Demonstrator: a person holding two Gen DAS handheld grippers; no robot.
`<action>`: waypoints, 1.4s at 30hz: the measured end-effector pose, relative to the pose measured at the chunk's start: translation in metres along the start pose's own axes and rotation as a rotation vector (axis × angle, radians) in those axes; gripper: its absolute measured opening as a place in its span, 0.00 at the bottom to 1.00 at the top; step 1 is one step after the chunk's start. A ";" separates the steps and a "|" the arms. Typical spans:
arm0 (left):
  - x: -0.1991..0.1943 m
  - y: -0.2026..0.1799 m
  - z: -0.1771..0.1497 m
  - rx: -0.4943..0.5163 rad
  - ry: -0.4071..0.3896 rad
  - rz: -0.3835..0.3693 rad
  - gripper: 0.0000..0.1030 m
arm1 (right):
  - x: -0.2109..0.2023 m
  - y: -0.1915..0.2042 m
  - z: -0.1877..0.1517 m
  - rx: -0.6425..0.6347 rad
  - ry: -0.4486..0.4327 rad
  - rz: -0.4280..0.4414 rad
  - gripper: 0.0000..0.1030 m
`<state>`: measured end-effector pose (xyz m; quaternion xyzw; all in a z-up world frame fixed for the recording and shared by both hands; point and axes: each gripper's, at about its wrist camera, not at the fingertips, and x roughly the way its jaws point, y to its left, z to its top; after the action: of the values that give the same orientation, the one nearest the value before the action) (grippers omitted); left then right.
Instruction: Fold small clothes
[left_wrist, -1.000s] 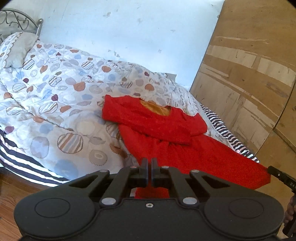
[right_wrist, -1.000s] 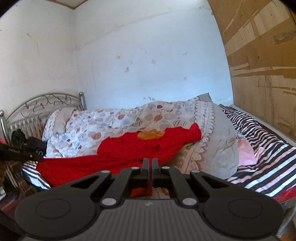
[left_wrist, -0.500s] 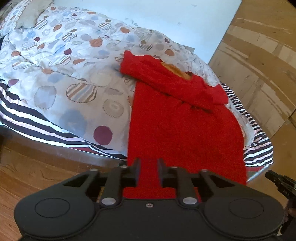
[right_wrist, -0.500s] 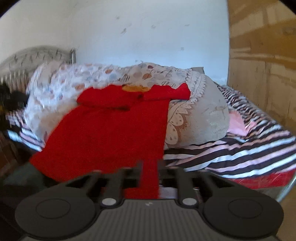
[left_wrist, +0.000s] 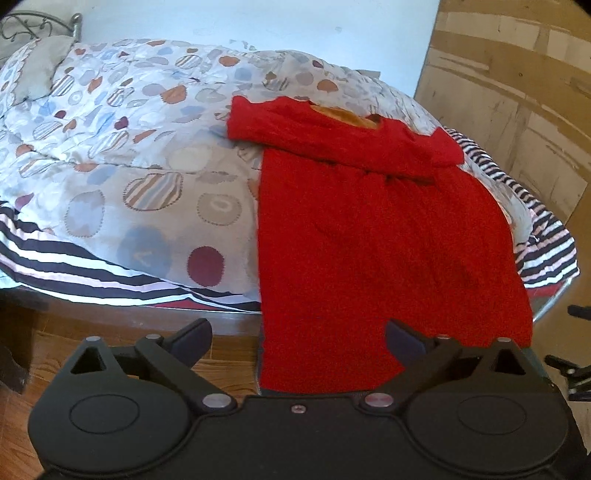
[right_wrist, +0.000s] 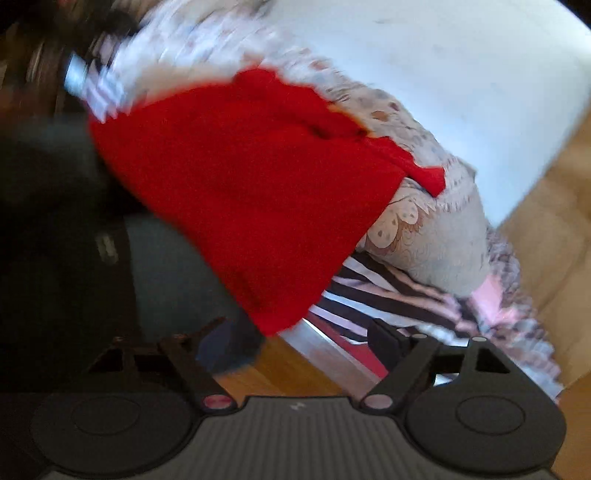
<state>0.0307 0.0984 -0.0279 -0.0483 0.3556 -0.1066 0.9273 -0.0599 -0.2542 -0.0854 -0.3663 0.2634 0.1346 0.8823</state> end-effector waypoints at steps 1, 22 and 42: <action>0.001 -0.002 0.000 0.004 0.002 -0.008 0.98 | 0.004 0.002 -0.004 -0.034 -0.008 -0.002 0.83; 0.011 -0.014 0.008 0.007 0.051 0.033 0.98 | 0.047 0.032 -0.061 -0.922 -0.509 -0.218 0.36; -0.009 -0.063 -0.002 0.176 -0.129 -0.261 0.99 | -0.042 -0.136 0.114 0.225 -0.449 0.313 0.07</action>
<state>0.0130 0.0391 -0.0128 -0.0196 0.2754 -0.2534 0.9271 0.0056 -0.2691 0.0842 -0.1822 0.1284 0.3168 0.9220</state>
